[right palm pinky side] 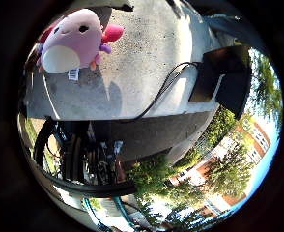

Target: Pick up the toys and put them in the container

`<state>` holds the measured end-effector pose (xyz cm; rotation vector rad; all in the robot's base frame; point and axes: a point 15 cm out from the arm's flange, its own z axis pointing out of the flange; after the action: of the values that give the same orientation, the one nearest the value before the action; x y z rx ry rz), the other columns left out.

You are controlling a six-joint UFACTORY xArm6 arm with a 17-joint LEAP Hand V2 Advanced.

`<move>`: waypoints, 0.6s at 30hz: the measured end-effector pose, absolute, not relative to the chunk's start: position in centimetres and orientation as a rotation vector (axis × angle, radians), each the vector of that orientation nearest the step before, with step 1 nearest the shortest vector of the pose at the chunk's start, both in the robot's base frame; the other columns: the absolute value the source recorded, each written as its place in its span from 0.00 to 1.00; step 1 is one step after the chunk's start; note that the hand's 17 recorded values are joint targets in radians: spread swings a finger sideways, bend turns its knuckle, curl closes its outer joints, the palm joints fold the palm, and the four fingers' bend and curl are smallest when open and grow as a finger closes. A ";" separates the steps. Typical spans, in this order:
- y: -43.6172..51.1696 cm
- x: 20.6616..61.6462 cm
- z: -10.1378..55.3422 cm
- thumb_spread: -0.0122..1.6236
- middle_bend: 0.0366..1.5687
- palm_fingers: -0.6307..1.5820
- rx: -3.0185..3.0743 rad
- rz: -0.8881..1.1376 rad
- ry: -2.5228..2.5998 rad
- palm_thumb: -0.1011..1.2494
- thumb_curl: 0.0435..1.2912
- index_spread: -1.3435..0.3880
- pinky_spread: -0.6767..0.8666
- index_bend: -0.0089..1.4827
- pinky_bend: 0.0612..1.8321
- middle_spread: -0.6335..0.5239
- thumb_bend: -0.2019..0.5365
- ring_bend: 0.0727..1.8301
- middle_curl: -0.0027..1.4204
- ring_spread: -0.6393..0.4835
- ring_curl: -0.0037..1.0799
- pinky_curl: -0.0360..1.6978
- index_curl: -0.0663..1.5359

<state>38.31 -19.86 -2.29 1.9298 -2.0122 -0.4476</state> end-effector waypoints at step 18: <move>-19.6 41.3 -6.0 0.67 0.52 0.74 2.007 -0.337 -1.938 0.76 0.34 0.53 0.67 0.15 0.47 0.36 0.27 0.64 0.48 0.59 0.67 0.29 0.14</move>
<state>41.26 -19.56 -5.99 2.0068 -1.9381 -0.3374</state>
